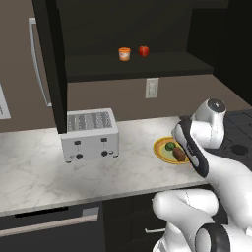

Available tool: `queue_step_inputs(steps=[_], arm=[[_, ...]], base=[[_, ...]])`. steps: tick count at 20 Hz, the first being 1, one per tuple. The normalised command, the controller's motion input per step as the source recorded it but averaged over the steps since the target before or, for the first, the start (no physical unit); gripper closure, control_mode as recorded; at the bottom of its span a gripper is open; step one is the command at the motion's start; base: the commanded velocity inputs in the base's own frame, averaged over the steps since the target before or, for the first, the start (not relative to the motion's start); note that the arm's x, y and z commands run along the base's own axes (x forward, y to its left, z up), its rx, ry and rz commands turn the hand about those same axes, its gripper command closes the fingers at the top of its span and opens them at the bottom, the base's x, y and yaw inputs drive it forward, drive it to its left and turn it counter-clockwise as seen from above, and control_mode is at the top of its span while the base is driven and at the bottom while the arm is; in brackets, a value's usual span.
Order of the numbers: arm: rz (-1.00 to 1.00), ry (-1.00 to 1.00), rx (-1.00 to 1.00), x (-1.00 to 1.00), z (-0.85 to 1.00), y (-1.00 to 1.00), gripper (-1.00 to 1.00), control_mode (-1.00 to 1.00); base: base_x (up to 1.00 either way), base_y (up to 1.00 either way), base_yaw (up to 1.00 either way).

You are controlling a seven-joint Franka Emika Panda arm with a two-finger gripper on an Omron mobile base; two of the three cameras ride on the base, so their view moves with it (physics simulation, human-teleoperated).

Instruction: Pick the avocado and bread from the counter and place them on the plate. Then pick the jam from the cabinet and place it next to the plate. Lastly close the cabinet door.

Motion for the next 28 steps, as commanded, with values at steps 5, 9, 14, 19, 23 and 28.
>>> queue_step_inputs(steps=[5,9,14,19,23,28], arm=[[0.00,-0.15,0.00,-0.22,0.68,0.41,-1.00,-1.00],[0.00,-0.11,0.00,-0.20,0.80,0.24,-1.00,-1.00],[0.00,-0.09,0.00,-0.16,0.75,0.27,-1.00,-1.00],[0.00,-0.11,0.00,-0.10,0.75,0.23,-1.00,-1.00],[0.00,-0.14,0.00,-0.02,0.67,0.28,-1.00,-1.00],[0.00,-0.10,0.00,-0.01,0.59,0.36,-1.00,-1.00]], base=[[0.00,0.00,0.00],[0.00,0.00,0.00],[0.00,0.00,0.00],[0.00,0.00,0.00],[0.00,0.00,0.00],[0.00,0.00,0.00]])
